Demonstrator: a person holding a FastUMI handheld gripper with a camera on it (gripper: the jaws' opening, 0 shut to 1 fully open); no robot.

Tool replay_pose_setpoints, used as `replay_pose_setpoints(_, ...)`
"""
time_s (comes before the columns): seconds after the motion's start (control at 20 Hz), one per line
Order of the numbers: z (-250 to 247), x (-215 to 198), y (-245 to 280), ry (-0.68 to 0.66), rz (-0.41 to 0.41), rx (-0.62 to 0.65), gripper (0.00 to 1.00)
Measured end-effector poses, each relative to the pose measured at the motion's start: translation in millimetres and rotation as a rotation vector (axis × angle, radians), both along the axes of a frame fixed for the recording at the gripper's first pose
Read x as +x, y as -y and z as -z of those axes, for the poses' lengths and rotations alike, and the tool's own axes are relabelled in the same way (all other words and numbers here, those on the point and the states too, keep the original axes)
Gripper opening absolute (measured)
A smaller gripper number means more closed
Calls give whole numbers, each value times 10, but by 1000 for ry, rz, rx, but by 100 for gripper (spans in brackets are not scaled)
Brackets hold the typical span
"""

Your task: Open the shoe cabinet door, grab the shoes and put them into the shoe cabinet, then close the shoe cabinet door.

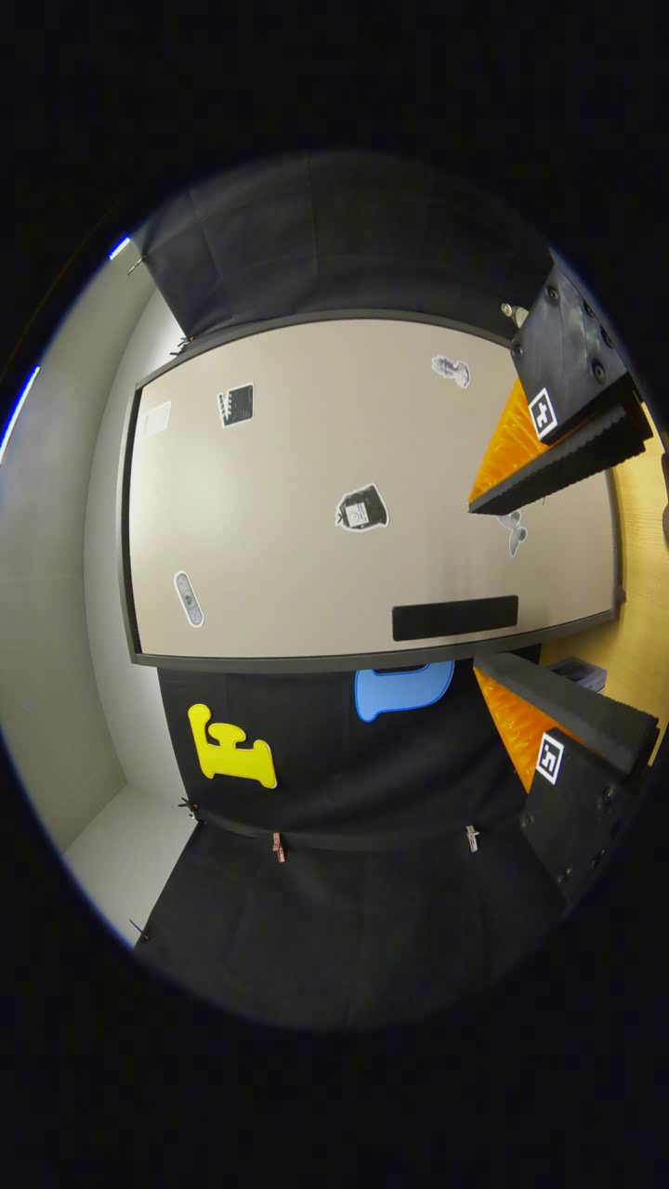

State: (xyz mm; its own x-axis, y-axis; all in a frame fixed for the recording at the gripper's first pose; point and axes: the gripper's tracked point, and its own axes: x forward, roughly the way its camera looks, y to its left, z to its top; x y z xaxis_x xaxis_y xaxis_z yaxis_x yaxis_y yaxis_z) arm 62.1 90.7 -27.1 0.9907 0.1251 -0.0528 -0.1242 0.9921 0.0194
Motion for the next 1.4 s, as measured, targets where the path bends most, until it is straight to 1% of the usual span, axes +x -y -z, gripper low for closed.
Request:
replay_pose_setpoints(0.15,119,216,-173,-18,2,-5,98)
replay_pose_setpoints(0.35,214,516,-297,-18,25,-11,97)
replay_pose_setpoints(0.45,258,662,-280,-22,49,-3,97)
replay_pose_setpoints(0.5,291,737,-283,-26,57,2,93)
replay_pose_setpoints(0.55,321,799,-274,-32,67,2,92)
replay_pose_setpoints(0.85,437,1048,-248,-38,115,-24,92)
replay_pose_setpoints(1.0,440,1077,-248,-26,133,-42,54)
replay_pose_setpoints(1.1,457,1067,-239,-31,144,-48,55)
replay_pose_setpoints(1.15,411,928,-255,-26,142,-51,55)
replay_pose_setpoints(1.2,442,1013,-287,-31,147,-54,37)
replay_pose_setpoints(1.25,454,1071,-258,-29,150,-56,37)
replay_pose_setpoints(1.35,448,1053,-252,-32,154,-64,37)
replay_pose_setpoints(1.4,464,1090,-254,-32,150,-65,33)
